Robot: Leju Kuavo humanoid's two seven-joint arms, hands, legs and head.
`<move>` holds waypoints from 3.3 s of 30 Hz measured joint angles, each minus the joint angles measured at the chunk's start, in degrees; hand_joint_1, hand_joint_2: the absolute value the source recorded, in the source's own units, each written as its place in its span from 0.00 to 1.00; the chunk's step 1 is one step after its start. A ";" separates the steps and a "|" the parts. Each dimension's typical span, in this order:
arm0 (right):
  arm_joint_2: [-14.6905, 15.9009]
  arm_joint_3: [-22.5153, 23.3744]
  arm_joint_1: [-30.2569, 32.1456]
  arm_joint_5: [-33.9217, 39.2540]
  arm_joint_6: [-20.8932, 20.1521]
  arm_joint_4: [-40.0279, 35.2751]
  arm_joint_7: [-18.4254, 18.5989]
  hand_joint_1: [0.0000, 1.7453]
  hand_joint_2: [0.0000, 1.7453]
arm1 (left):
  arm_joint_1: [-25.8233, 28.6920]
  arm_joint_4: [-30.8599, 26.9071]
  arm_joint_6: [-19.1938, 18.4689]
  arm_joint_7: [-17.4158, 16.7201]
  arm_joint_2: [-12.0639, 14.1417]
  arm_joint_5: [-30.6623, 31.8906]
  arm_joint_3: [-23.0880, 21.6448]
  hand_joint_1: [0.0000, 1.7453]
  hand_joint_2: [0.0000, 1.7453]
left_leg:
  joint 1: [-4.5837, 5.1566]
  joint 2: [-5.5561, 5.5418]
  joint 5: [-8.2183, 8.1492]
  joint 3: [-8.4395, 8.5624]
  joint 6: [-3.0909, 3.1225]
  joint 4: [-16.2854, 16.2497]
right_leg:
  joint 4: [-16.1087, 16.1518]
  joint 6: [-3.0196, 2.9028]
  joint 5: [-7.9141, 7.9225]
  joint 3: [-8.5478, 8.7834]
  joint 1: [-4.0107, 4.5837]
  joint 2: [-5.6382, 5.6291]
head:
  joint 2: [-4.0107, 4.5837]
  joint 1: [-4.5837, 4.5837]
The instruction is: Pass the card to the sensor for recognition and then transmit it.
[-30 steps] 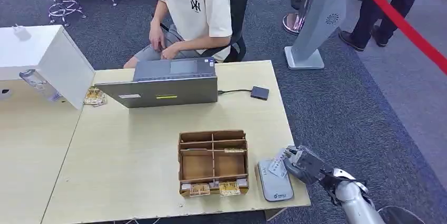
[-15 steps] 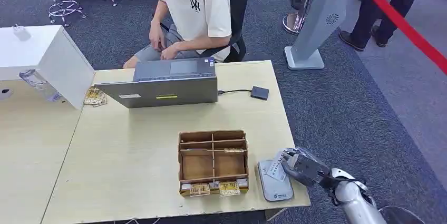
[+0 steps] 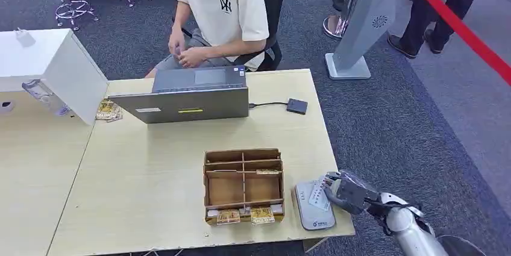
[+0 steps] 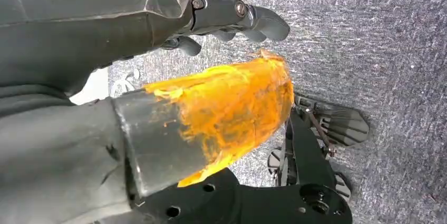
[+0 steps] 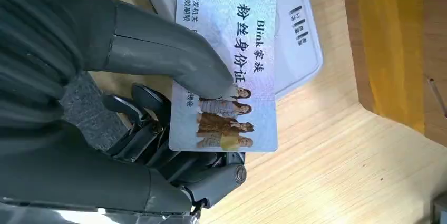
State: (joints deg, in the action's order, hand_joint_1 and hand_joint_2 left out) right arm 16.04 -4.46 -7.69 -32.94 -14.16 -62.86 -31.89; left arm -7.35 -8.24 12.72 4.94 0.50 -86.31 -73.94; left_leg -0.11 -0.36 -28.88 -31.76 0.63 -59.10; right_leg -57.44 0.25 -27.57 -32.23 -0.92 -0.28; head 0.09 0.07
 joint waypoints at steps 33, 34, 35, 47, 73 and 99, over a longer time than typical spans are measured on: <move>-15.05 8.10 -0.59 -4.48 16.87 -13.95 4.29 1.00 1.00 | 0.09 0.00 0.50 0.94 -0.83 0.00 1.16 0.00 0.00 | -0.01 -0.03 0.01 0.04 -0.01 0.01 | -0.03 0.00 -0.01 0.05 0.01 0.04 | 0.00 -0.02; -15.92 8.99 -0.51 -4.37 17.35 -15.24 3.85 1.00 1.00 | 0.15 0.00 0.50 0.94 -0.92 0.00 1.16 0.00 0.00 | -0.01 -0.03 0.01 0.03 -0.01 0.01 | -0.03 0.00 -0.01 0.05 0.01 0.03 | 0.00 -0.02; -17.26 10.26 -0.34 -4.09 18.18 -17.14 3.28 1.00 1.00 | 0.19 0.00 0.50 0.92 -1.03 0.00 1.16 0.00 0.00 | 0.00 -0.03 0.01 0.03 -0.01 0.01 | -0.03 0.00 -0.01 0.04 0.00 0.02 | 0.00 0.00; -28.46 16.52 2.79 -5.60 24.48 -36.29 -2.49 1.00 1.00 | 0.14 0.00 0.50 0.26 -1.88 0.04 1.16 0.00 0.00 | -0.02 0.00 0.01 0.04 -0.02 0.01 | -0.03 -0.01 -0.01 0.03 0.02 0.01 | 0.00 0.00; -31.58 -7.19 -9.20 -37.10 38.27 -35.83 8.56 1.00 1.00 | -0.62 0.00 -1.44 -1.88 -2.75 1.16 -3.71 0.00 0.00 | -0.04 0.04 0.09 0.05 -0.11 0.02 | -0.10 -0.08 0.05 0.03 0.02 -0.05 | 0.00 0.00; -30.51 -14.95 -24.84 -55.98 47.17 -6.23 21.29 0.00 1.00 | -1.16 0.00 -2.51 -2.69 -3.63 2.47 -8.15 0.00 0.00 | -0.03 0.00 0.15 0.01 -0.09 0.01 | -0.09 -0.10 0.06 -0.02 0.02 -0.02 | 0.00 0.00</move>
State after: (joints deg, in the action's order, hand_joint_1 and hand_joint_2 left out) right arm -14.47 -19.41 -32.53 -88.91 33.00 -69.09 -10.60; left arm -8.52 -8.24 10.21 2.25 -3.13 -83.84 -82.09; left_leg -0.14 -0.36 -28.74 -31.75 0.54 -59.09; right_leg -57.53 0.15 -27.51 -32.25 -0.90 -0.31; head 0.09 0.07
